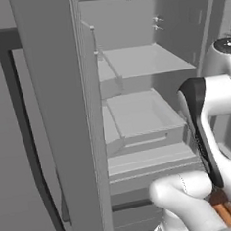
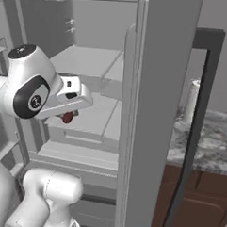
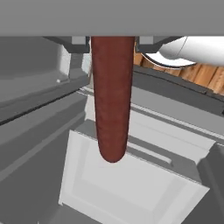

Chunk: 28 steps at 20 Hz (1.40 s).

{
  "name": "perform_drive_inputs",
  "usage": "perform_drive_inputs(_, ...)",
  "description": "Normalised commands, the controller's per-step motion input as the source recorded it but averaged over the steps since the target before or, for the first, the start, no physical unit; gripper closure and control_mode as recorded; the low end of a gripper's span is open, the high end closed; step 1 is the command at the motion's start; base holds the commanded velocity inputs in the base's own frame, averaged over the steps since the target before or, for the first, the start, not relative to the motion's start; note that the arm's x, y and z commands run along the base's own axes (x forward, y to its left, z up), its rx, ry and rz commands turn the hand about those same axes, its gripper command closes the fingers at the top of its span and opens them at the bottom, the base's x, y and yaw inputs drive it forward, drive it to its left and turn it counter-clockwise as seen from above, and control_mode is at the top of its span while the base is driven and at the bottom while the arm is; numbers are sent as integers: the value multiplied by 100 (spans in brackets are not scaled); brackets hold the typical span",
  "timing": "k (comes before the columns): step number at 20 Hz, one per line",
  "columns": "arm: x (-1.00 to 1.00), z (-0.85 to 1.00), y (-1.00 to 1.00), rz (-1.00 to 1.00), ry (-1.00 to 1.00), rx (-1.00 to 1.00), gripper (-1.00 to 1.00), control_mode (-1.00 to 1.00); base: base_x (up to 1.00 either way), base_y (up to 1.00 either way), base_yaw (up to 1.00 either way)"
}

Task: Retrieve the sausage and cheese from the fridge and place them on the cutting board on the counter.

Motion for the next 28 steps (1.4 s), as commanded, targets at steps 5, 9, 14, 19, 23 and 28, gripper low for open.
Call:
perform_drive_inputs(5, 0, 0, 0, 0, 0, 0, 100, 100, -100, -72, -7)
perform_drive_inputs(9, 0, 0, 0, 0, 0, 0, 100, 100, -100, -82, -10)
perform_drive_inputs(14, 0, 0, 0, 0, 0, 0, 100, 100, -87, -79, -28)
perform_drive_inputs(19, 0, 0, 0, 0, 0, 0, 100, 100, -33, -41, -56)
perform_drive_inputs(23, 0, 0, 0, 0, 0, 0, 100, 100, -23, -41, -63)
perform_drive_inputs(28, 0, 0, 0, 0, 0, 0, 100, 100, -49, -36, -62)
